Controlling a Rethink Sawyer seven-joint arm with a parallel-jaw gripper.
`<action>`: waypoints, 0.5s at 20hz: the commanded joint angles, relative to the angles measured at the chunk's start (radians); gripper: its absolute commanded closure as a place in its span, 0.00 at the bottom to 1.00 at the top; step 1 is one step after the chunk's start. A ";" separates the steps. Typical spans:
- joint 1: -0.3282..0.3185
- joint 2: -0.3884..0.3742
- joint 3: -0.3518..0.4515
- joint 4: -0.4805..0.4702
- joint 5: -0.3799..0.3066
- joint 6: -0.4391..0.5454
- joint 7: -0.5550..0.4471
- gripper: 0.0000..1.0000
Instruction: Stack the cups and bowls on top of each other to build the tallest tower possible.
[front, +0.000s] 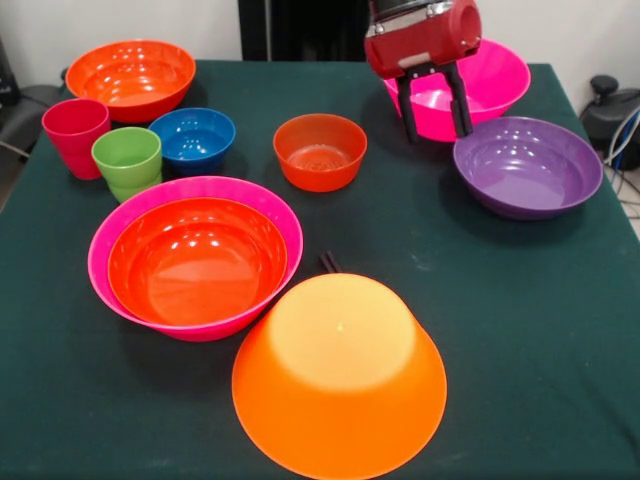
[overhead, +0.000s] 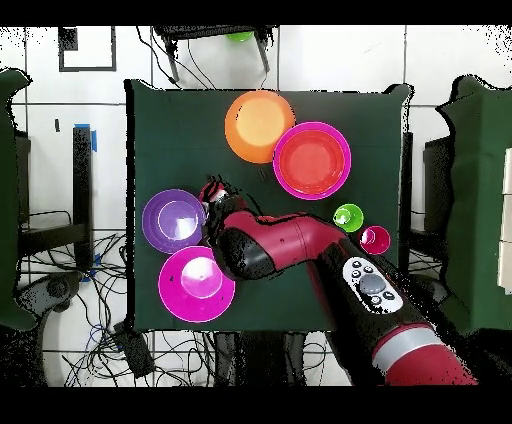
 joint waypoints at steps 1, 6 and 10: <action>-0.055 0.003 0.039 0.048 0.005 0.117 -0.014 0.00; -0.083 -0.023 0.069 0.017 -0.043 0.143 -0.085 0.00; -0.061 -0.030 0.039 0.001 -0.082 0.106 -0.095 1.00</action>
